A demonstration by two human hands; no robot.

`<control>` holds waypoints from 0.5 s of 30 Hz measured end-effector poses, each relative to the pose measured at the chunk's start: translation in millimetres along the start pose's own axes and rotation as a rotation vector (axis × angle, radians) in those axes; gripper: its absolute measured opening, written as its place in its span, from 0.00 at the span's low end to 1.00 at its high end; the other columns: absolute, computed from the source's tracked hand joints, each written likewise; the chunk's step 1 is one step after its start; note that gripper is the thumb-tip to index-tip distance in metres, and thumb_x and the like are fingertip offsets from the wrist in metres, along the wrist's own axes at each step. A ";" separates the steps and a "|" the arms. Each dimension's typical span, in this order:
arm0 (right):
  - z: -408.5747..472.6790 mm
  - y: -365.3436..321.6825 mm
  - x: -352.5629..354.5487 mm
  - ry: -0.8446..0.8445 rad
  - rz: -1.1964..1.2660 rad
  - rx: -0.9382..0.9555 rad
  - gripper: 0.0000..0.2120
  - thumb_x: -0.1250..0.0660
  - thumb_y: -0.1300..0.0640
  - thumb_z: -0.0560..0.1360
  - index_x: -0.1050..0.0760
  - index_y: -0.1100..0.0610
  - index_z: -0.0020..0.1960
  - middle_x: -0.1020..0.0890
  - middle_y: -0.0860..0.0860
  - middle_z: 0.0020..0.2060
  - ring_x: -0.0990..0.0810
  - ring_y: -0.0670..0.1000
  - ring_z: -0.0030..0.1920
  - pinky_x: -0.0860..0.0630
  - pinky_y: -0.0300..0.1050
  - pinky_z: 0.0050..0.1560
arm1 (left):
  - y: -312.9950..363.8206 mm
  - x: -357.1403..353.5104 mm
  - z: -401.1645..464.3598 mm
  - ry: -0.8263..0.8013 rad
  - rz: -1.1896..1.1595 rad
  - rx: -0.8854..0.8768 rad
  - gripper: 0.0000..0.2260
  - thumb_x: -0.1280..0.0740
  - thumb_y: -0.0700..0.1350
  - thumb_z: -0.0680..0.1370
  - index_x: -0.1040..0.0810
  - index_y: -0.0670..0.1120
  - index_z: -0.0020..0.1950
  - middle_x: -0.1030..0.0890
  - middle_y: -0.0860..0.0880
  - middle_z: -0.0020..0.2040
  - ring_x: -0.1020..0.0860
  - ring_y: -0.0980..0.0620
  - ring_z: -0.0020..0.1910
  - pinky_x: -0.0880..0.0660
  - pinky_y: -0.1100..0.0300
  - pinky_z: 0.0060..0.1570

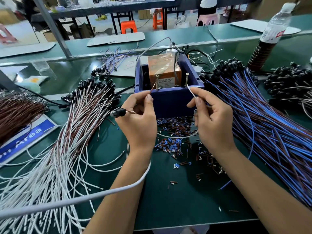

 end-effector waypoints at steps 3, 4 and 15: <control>0.6 2.1 -0.1 -0.012 0.009 -0.030 0.14 0.39 0.62 0.86 0.20 0.57 0.68 0.18 0.46 0.43 0.28 0.57 0.29 0.28 0.57 0.30 | 0.2 -3.6 -0.3 -0.033 -0.011 -0.009 0.06 0.29 0.34 0.78 0.15 0.44 0.47 0.16 0.50 0.38 0.20 0.52 0.37 0.25 0.66 0.41; 0.4 1.9 -0.6 -0.017 0.009 -0.034 0.14 0.40 0.62 0.86 0.20 0.56 0.68 0.18 0.46 0.43 0.28 0.58 0.29 0.28 0.57 0.30 | -0.5 -4.1 -0.5 -0.039 -0.016 -0.006 0.06 0.29 0.34 0.78 0.15 0.43 0.47 0.16 0.50 0.39 0.19 0.52 0.38 0.24 0.65 0.41; 0.5 0.2 -2.5 -0.028 0.012 -0.046 0.15 0.40 0.63 0.87 0.21 0.55 0.68 0.19 0.46 0.43 0.29 0.59 0.30 0.29 0.58 0.30 | -0.5 -8.5 0.0 -0.079 -0.048 -0.022 0.07 0.29 0.33 0.79 0.15 0.43 0.49 0.16 0.51 0.41 0.18 0.55 0.40 0.24 0.66 0.44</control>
Point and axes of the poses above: each hand's wrist, its own z-axis towards the middle knuckle, its own x-axis out of the back of the hand, y = z × x, the point moved 10 cm from there along z, towards the middle knuckle
